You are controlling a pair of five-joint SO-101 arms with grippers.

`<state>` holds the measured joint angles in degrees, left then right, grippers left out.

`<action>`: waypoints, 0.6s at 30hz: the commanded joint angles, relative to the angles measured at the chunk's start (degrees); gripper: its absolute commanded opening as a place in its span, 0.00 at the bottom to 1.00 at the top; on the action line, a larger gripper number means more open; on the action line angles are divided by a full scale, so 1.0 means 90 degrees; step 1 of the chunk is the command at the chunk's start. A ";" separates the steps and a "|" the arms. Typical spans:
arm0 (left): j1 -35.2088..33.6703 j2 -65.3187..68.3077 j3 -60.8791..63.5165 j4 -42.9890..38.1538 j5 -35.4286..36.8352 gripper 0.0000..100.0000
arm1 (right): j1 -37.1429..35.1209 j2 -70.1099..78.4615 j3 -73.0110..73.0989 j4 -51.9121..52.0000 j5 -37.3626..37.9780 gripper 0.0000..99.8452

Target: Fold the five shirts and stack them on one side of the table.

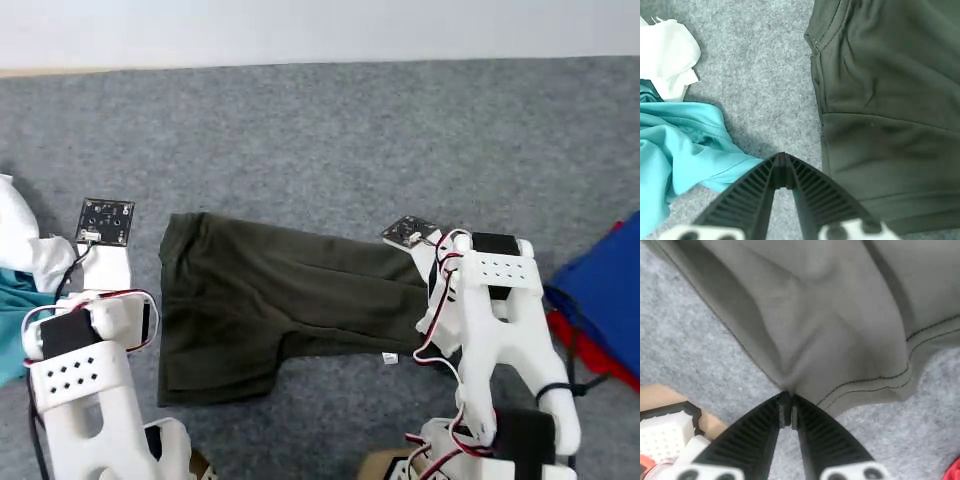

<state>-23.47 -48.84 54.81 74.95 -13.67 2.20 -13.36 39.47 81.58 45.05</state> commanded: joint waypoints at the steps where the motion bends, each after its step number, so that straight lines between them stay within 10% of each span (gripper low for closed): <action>1: 0.0039 -0.0078 -0.0024 -0.0068 -0.0059 0.00 | -0.0034 -0.0063 -0.0078 0.0396 0.0068 0.08; 18: 0.0039 -0.0078 -0.0024 -0.0068 -0.0059 0.00 | -0.0034 0.0015 0.0107 -0.0044 0.0107 0.15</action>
<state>-23.47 -48.84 54.81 74.95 -13.76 2.20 -12.92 39.82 84.40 45.14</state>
